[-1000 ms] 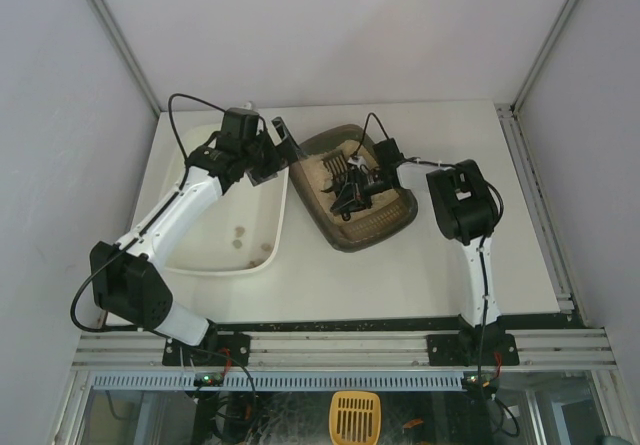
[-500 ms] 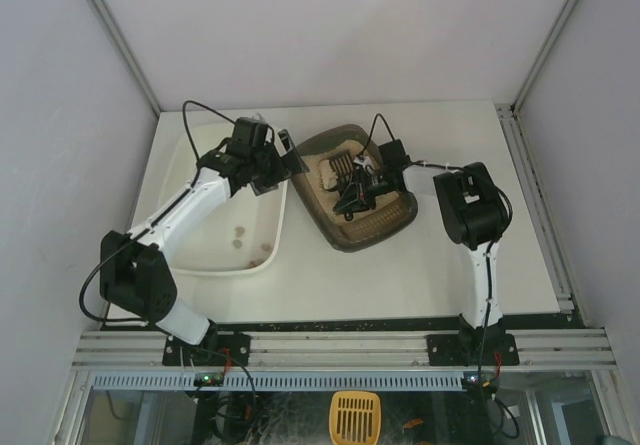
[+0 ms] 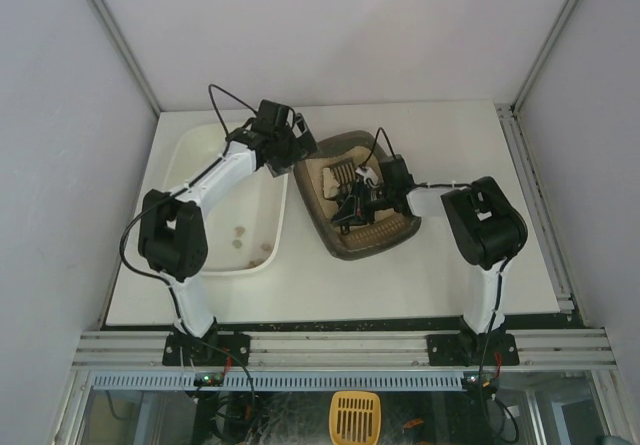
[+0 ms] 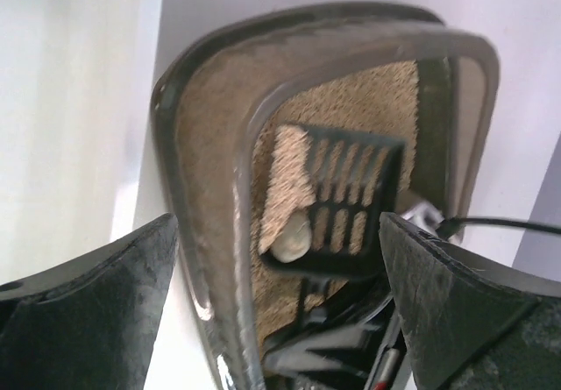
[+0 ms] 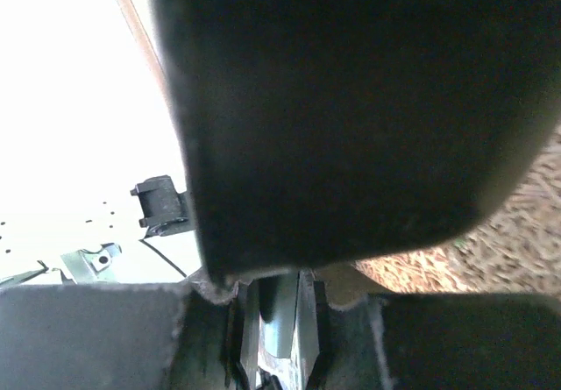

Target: Clean the litter box

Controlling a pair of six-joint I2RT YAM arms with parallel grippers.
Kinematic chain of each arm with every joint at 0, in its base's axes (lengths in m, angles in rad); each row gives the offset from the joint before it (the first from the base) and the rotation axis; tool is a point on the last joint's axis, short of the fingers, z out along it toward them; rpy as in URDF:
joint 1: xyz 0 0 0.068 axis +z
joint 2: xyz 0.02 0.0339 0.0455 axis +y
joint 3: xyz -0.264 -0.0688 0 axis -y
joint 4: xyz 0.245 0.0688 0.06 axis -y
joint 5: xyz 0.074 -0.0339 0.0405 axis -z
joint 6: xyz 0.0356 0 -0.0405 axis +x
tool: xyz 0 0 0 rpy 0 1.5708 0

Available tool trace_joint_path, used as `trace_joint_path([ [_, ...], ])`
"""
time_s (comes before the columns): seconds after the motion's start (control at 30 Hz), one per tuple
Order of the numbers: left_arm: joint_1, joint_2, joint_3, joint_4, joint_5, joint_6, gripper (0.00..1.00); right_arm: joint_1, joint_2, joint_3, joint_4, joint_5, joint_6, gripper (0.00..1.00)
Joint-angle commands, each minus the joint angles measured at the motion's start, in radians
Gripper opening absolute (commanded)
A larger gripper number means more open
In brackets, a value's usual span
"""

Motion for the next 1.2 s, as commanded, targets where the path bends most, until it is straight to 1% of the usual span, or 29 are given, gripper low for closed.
trace_joint_path([
  [0.0, -0.005, 0.034, 0.074, 0.079, -0.013, -0.034, 1.00, 0.055, -0.026, -0.065, 0.180, 0.035, 0.112, 0.00],
  [0.13, -0.004, 0.074, 0.092, 0.117, -0.019, -0.035, 1.00, 0.094, -0.013, -0.128, 0.326, 0.057, 0.211, 0.00],
  [0.33, -0.003, 0.128, 0.152, 0.131, 0.004, -0.053, 1.00, 0.163, -0.031, -0.209, 0.479, 0.147, 0.312, 0.00],
  [0.43, -0.003, 0.141, 0.182, 0.133, 0.016, -0.046, 1.00, 0.191, -0.058, -0.212, 0.475, 0.190, 0.310, 0.00],
  [0.7, -0.003, 0.162, 0.272, 0.126, 0.025, 0.013, 1.00, 0.214, -0.136, -0.221, 0.375, 0.297, 0.247, 0.00],
  [0.8, -0.002, 0.161, 0.311, 0.100, 0.044, 0.044, 1.00, 0.209, -0.164, -0.229, 0.332, 0.330, 0.217, 0.00],
  [0.9, -0.003, 0.097, 0.302, 0.091, 0.031, 0.091, 1.00, 0.196, -0.216, -0.251, 0.323, 0.362, 0.194, 0.00],
  [1.0, -0.003, -0.039, 0.220, 0.127, -0.005, 0.171, 1.00, 0.179, -0.267, -0.265, 0.313, 0.383, 0.163, 0.00],
  [1.1, -0.003, -0.188, 0.166, 0.104, -0.064, 0.298, 1.00, 0.151, -0.290, -0.263, 0.287, 0.382, 0.123, 0.00],
  [1.17, -0.002, -0.286, 0.131, 0.077, -0.111, 0.412, 1.00, 0.131, -0.296, -0.245, 0.248, 0.379, 0.078, 0.00],
])
